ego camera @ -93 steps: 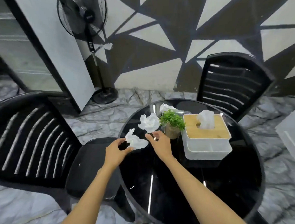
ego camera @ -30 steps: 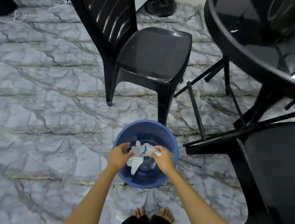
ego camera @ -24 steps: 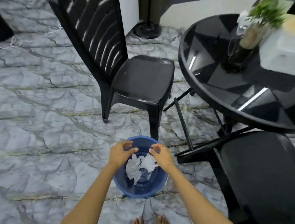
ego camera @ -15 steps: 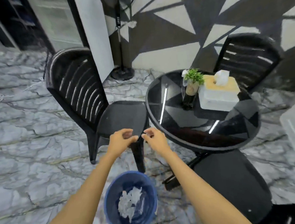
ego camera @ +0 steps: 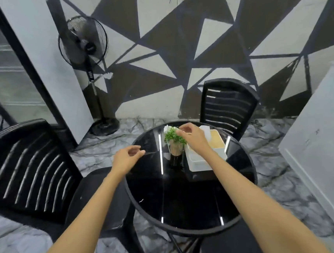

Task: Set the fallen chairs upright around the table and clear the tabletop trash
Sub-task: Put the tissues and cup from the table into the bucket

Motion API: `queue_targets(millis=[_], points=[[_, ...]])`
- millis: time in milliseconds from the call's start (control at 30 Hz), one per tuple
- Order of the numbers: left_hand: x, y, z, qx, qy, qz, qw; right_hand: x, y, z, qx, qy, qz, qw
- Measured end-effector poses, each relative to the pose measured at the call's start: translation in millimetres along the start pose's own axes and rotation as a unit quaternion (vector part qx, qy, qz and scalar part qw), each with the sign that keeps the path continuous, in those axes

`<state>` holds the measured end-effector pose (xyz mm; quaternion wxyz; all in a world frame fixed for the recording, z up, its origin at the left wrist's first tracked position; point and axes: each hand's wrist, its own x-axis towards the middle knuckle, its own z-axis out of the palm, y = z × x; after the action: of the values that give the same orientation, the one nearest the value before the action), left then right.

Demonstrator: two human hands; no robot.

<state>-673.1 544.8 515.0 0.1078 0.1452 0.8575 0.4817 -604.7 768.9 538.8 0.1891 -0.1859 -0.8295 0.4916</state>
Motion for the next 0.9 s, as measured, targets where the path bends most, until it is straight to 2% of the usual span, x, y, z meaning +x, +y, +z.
queue_targets(millis=[167,433,633,800,900], points=[[83,8,36,-0.019,-0.003,-0.042,0.999,93,33,-31,-0.024,0.002,0.030,0.999],[195,-4,95,-0.053,0.014,-0.098,0.994,215,93,-28,-0.087,-0.141,0.074,0.984],[259,-27,129,-0.081,0.012,-0.141,0.987,259,140,6,-0.173,-0.356,0.100,0.913],[296,-45,159,-0.100,0.007,-0.188,0.977,269,169,25,-0.204,-0.440,0.091,0.870],[312,-47,173,-0.130,-0.016,-0.235,0.963,273,177,27,-0.213,-0.458,0.083,0.859]])
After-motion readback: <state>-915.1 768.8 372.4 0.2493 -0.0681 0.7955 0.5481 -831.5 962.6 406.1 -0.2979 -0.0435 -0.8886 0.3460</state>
